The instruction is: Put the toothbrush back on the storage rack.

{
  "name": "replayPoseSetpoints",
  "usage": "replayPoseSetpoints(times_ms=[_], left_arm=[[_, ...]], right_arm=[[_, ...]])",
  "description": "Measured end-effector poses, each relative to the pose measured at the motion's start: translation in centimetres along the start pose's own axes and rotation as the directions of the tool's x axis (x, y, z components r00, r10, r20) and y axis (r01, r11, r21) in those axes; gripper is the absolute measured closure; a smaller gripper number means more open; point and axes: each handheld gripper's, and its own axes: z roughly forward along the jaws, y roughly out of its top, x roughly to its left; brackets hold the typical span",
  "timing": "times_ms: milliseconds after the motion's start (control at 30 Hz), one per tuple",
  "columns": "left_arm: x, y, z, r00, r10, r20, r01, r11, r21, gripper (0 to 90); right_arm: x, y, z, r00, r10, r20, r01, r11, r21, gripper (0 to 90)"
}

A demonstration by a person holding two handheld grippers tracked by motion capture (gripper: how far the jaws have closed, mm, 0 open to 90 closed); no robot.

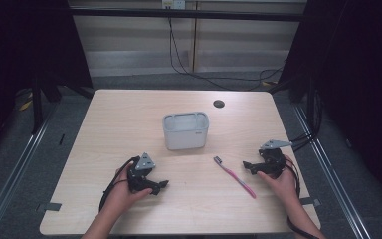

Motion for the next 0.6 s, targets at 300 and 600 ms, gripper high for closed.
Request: replayPoseSetpoints(times_ms=[300,600], left_arm=[[0.0,0.0,0.0,1.0000,-0.001,0.001,0.001,1.0000,0.000,15.4],[0.0,0.0,0.0,1.0000,-0.002,0.001,0.002,1.0000,-0.001,15.4]], right_arm=[[0.1,0.0,-0.1,0.9998,0.019,0.011,-0.019,1.000,0.005,14.2],[0.4,1.7,-0.6,0.9991,0.035,-0.025,-0.033,0.995,0.098,21.2]])
